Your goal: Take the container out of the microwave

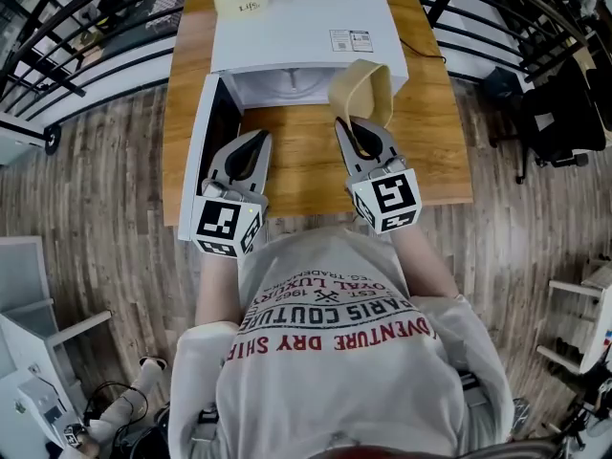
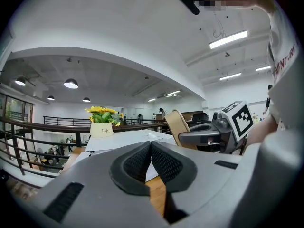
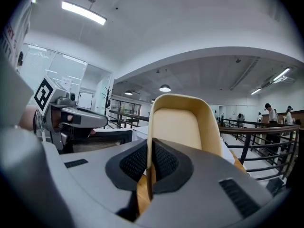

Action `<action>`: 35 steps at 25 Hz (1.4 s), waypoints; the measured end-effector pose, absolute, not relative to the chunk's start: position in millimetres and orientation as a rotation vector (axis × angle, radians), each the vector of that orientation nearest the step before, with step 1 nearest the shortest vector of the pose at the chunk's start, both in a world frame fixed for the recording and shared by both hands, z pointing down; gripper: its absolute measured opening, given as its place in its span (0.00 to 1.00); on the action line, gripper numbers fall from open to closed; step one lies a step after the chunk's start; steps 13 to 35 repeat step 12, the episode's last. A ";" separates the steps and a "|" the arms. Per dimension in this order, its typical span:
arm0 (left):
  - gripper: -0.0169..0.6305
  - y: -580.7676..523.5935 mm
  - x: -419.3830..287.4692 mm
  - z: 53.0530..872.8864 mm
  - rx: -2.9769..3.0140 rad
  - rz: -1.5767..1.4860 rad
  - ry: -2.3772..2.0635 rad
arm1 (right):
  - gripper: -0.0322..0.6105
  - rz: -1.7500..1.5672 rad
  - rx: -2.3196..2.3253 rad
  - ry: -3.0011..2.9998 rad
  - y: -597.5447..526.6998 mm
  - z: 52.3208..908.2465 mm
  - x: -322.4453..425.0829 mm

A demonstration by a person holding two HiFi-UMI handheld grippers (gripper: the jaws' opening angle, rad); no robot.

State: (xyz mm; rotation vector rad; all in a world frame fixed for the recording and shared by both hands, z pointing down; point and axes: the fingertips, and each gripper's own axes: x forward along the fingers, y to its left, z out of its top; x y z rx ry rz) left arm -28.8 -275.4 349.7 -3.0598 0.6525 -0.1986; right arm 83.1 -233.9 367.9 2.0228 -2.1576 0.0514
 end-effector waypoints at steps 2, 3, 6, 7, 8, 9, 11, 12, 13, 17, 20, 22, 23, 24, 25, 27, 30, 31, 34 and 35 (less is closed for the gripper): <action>0.05 -277.1 -27.8 351.9 -3.059 -0.209 0.655 | 0.10 0.077 2.048 -2.154 -236.2 368.7 87.1; 0.05 -278.3 -27.3 352.8 -3.056 -0.215 0.657 | 0.10 0.089 2.059 -2.155 -237.8 368.6 88.8; 0.05 -281.9 -26.3 353.8 -3.044 -0.228 0.664 | 0.10 0.096 2.070 -2.161 -242.4 367.8 91.4; 0.05 -282.8 -26.0 353.7 -3.044 -0.228 0.668 | 0.10 0.095 2.068 -2.164 -243.5 367.7 91.4; 0.05 -283.6 -25.8 353.5 -3.044 -0.227 0.673 | 0.10 0.094 2.067 -2.169 -244.7 367.7 91.3; 0.05 -284.4 -25.4 353.1 -3.045 -0.226 0.677 | 0.10 0.091 2.065 -2.174 -245.9 367.5 91.0; 0.05 -285.7 -24.2 351.8 -3.045 -0.223 0.682 | 0.10 0.083 2.060 -2.186 -248.3 366.5 90.3; 0.05 -286.3 -23.4 351.0 -3.045 -0.222 0.683 | 0.10 0.078 2.058 -2.193 -249.4 365.8 89.9; 0.05 -286.3 -23.4 351.0 -3.045 -0.222 0.683 | 0.10 0.078 2.058 -2.193 -249.4 365.8 89.9; 0.05 -286.3 -23.4 351.0 -3.045 -0.222 0.683 | 0.10 0.078 2.058 -2.193 -249.4 365.8 89.9; 0.05 -286.3 -23.4 351.0 -3.045 -0.222 0.683 | 0.10 0.078 2.058 -2.193 -249.4 365.8 89.9; 0.05 -286.3 -23.4 351.0 -3.045 -0.222 0.683 | 0.10 0.078 2.058 -2.193 -249.4 365.8 89.9; 0.05 -286.3 -23.4 351.0 -3.045 -0.222 0.683 | 0.10 0.078 2.058 -2.193 -249.4 365.8 89.9; 0.05 -286.3 -23.4 351.0 -3.045 -0.222 0.683 | 0.10 0.078 2.058 -2.193 -249.4 365.8 89.9; 0.05 -286.3 -23.4 351.0 -3.045 -0.222 0.683 | 0.10 0.078 2.058 -2.193 -249.4 365.8 89.9; 0.05 -286.3 -23.4 351.0 -3.045 -0.222 0.683 | 0.10 0.078 2.058 -2.193 -249.4 365.8 89.9; 0.05 -286.3 -23.4 351.0 -3.045 -0.222 0.683 | 0.10 0.078 2.058 -2.193 -249.4 365.8 89.9; 0.05 -286.3 -23.4 351.0 -3.045 -0.222 0.683 | 0.10 0.078 2.058 -2.193 -249.4 365.8 89.9; 0.05 -286.3 -23.4 351.0 -3.045 -0.222 0.683 | 0.10 0.078 2.058 -2.193 -249.4 365.8 89.9; 0.05 -286.3 -23.4 351.0 -3.045 -0.222 0.683 | 0.10 0.078 2.058 -2.193 -249.4 365.8 89.9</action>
